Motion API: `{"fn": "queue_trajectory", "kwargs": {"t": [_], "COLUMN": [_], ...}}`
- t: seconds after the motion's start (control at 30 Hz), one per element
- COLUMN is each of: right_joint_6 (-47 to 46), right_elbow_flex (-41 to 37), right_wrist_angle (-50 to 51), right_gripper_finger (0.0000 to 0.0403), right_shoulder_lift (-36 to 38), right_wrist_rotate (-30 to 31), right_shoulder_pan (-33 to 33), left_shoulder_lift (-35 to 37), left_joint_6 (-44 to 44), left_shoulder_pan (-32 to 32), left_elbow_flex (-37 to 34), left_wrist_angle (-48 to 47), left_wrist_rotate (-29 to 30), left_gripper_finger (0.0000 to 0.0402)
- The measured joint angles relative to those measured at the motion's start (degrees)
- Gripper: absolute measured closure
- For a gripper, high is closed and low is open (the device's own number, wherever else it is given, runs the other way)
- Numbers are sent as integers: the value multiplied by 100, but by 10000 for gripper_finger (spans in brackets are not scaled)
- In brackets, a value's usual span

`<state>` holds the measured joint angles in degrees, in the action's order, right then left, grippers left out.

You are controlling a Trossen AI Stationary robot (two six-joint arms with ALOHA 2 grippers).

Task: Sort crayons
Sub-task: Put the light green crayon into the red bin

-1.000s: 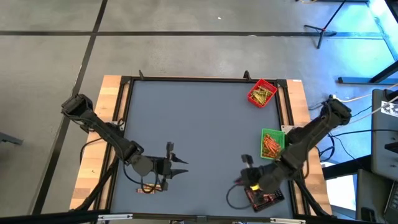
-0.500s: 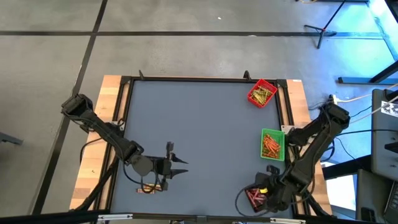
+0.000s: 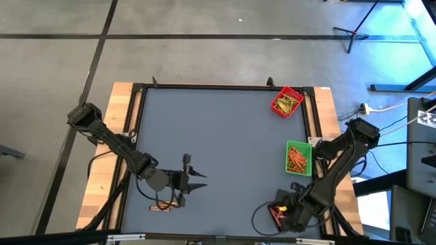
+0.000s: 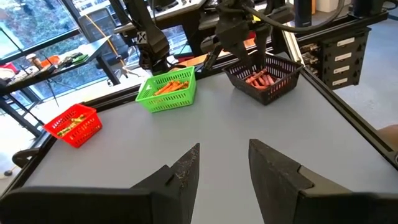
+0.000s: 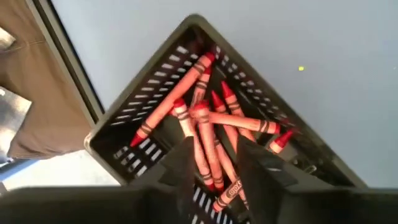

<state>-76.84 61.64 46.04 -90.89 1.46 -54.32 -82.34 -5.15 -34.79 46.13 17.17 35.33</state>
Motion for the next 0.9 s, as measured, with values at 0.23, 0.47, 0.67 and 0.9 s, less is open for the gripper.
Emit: {"fn": "queue_trajectory", "kwargs": {"t": [0.23,0.47,0.67,0.9], "right_joint_6": [1164,3729,4590,6308], "right_elbow_flex": [478,619,482,-278], "right_wrist_angle": [-186,-710,-1016,-2717], "right_gripper_finger": [232,229,229,229], "right_shoulder_lift": [0,-5,-9,-13], "right_wrist_rotate": [283,2838,3811,3716], "right_shoulder_pan": [434,913,1448,2064], "left_shoulder_lift": [-1,-1,-3,-3], "left_joint_6": [7,-14,26,1032], "left_shoulder_pan": [5,34,34,34], "left_elbow_flex": [-1,-2,-2,-2], "left_wrist_angle": [11,22,-52,-1498], "left_wrist_rotate": [0,-37,-41,-256], "left_gripper_finger": [280,280,280,280]}}
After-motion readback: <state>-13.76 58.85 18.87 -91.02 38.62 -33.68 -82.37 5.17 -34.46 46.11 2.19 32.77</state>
